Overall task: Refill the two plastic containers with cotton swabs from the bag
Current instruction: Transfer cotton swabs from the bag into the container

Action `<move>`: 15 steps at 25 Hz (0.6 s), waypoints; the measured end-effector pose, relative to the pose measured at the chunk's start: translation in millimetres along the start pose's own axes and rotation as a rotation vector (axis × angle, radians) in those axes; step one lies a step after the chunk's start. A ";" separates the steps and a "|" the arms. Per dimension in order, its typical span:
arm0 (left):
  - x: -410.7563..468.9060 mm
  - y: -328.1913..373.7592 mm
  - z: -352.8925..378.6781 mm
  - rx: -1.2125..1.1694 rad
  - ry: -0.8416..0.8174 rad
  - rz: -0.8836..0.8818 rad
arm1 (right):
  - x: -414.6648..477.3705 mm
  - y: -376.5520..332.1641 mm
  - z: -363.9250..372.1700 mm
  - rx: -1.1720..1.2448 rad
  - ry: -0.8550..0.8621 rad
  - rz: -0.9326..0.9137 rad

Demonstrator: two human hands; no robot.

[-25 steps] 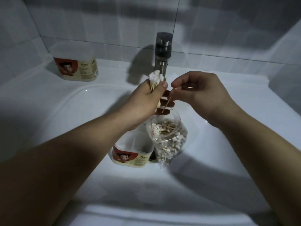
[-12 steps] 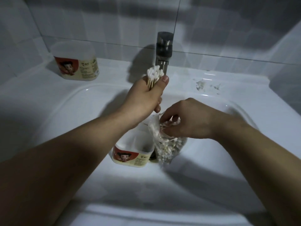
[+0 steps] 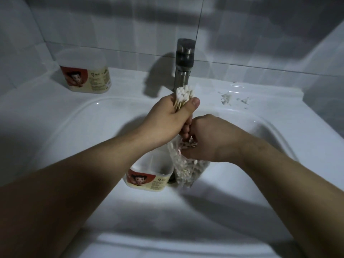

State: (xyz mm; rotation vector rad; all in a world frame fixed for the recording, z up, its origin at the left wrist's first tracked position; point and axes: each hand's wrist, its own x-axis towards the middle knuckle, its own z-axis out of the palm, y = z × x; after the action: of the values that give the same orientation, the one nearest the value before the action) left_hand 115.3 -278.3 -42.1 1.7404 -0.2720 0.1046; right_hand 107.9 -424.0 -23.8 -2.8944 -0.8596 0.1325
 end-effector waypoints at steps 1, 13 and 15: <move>-0.7 0.8 -0.9 0.052 -0.002 0.008 | 0.0 -0.5 0.4 -0.001 0.016 -0.007; -3.5 -1.6 -8.0 0.418 0.072 0.039 | -0.6 14.2 -9.9 0.144 0.013 -0.033; -2.7 -1.3 -8.6 0.365 0.101 0.012 | -1.5 16.3 -13.4 0.208 0.028 -0.017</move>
State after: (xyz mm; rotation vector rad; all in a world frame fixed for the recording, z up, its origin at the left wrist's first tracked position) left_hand 113.7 -269.3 -42.3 2.0877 -0.1967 0.2634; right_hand 116.9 -439.6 -12.7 -2.6893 -0.8126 0.1687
